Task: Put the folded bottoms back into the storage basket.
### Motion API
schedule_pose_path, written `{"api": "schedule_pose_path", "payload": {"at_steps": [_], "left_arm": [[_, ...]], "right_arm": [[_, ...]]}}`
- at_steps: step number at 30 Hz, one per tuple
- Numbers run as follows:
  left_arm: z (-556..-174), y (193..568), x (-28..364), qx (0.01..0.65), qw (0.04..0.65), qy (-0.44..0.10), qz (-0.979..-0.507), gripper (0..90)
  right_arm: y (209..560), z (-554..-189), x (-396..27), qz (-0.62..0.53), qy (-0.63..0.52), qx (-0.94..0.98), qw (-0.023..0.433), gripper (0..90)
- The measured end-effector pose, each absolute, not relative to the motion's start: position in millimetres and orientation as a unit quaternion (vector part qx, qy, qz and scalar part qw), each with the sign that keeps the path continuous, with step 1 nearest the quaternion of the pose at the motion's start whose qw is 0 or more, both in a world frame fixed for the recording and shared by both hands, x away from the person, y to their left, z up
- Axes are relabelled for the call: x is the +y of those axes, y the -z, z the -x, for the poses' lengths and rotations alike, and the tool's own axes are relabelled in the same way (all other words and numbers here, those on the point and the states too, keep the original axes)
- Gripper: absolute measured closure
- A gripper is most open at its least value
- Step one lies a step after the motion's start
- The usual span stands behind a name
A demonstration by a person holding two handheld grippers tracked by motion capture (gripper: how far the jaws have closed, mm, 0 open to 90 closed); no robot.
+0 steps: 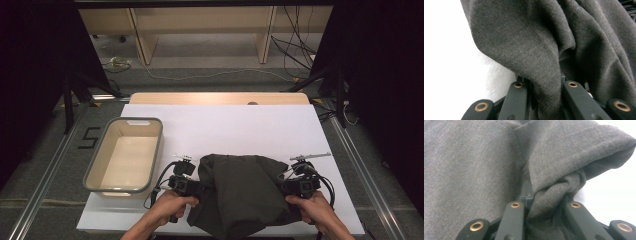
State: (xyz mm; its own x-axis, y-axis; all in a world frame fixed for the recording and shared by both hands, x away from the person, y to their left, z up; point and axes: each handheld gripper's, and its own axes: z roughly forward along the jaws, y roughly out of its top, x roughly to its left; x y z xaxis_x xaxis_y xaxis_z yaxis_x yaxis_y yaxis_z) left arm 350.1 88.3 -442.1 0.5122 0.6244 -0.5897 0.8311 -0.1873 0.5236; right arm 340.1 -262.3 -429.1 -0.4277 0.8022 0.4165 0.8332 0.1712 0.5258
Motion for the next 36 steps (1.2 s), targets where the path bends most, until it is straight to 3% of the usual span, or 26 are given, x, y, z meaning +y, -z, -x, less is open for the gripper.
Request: {"api": "schedule_pose_path", "payload": {"at_steps": [16, 22, 29, 36], "left_arm": [[-363, 391, 131, 0.470, 0.468, 0.120, -0.738, 79.8], [-375, 368, 152, 0.482, 0.494, 0.110, -0.715, 79.8], [-386, 338, 173, 0.485, 0.498, 0.057, -0.716, 79.8], [-390, 329, 203, 0.499, 0.511, 0.047, -0.698, 79.8]], "right_arm": [[384, -341, -240, 0.507, 0.426, -0.749, 0.005, 77.6], [361, -361, -222, 0.491, 0.440, -0.752, -0.001, 77.7], [329, -383, -201, 0.476, 0.452, -0.755, -0.006, 77.6], [312, -403, -173, 0.458, 0.457, -0.763, -0.007, 77.6]]}}
